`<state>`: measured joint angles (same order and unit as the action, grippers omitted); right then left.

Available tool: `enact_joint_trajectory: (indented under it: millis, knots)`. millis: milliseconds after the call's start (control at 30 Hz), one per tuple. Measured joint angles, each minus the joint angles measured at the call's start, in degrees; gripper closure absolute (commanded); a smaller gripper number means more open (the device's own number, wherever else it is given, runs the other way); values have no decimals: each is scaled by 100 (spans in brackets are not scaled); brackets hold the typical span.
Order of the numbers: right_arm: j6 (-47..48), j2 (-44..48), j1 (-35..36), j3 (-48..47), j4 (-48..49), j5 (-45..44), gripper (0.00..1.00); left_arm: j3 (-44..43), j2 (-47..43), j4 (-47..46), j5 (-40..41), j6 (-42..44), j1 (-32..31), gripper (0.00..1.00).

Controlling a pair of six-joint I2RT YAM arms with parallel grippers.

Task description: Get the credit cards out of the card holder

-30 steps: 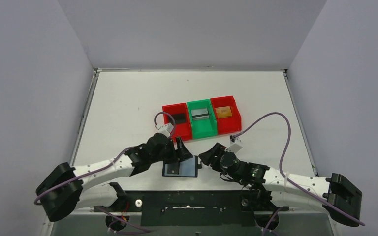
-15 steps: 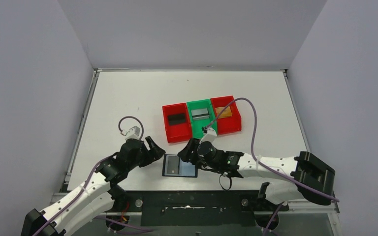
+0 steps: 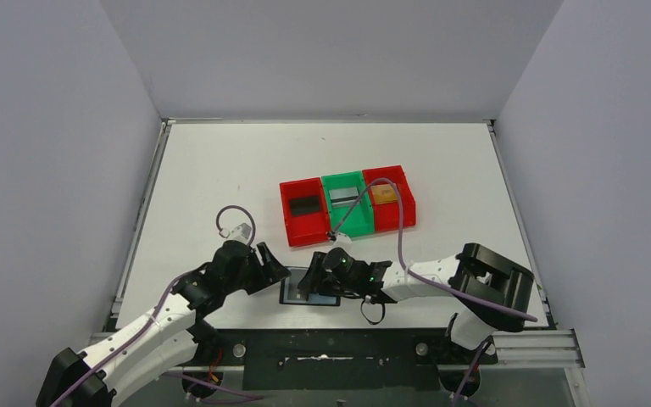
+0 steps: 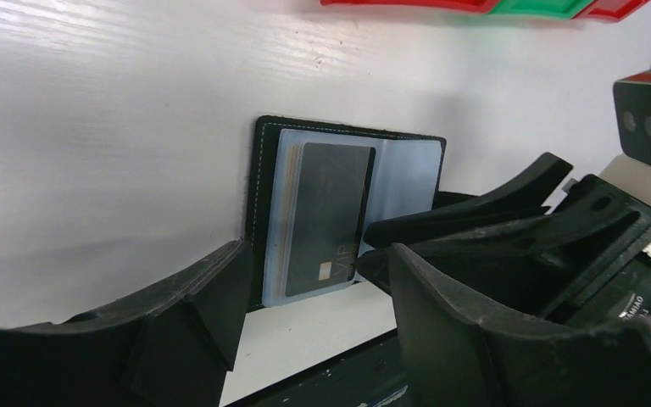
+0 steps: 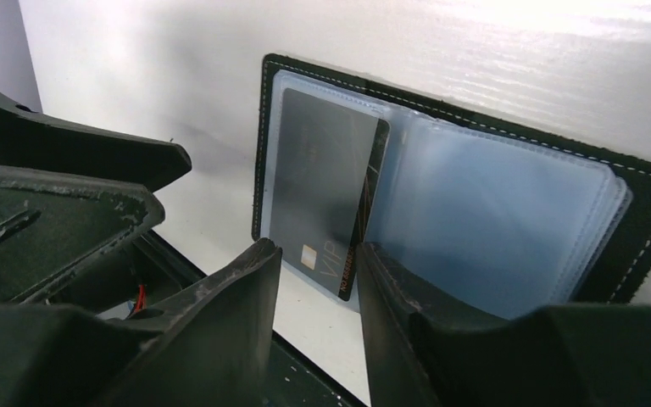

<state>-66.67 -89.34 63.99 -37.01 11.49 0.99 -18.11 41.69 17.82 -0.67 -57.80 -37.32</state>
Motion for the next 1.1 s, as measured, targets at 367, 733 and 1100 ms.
enact_joint_trajectory:
  millis: [367, 733, 1100]
  knots:
    - [-420, -302, -223, 118, 269, 219, 70, 2, 1049, -520, -577, 334, -2, 58]
    - [-616, -297, -332, 319, 605, 378, 68, -66, 1803, -737, -664, 627, -219, 88]
    - [-605, -111, -354, 289, 223, 125, 65, -127, 1843, -737, -470, 592, -461, 93]
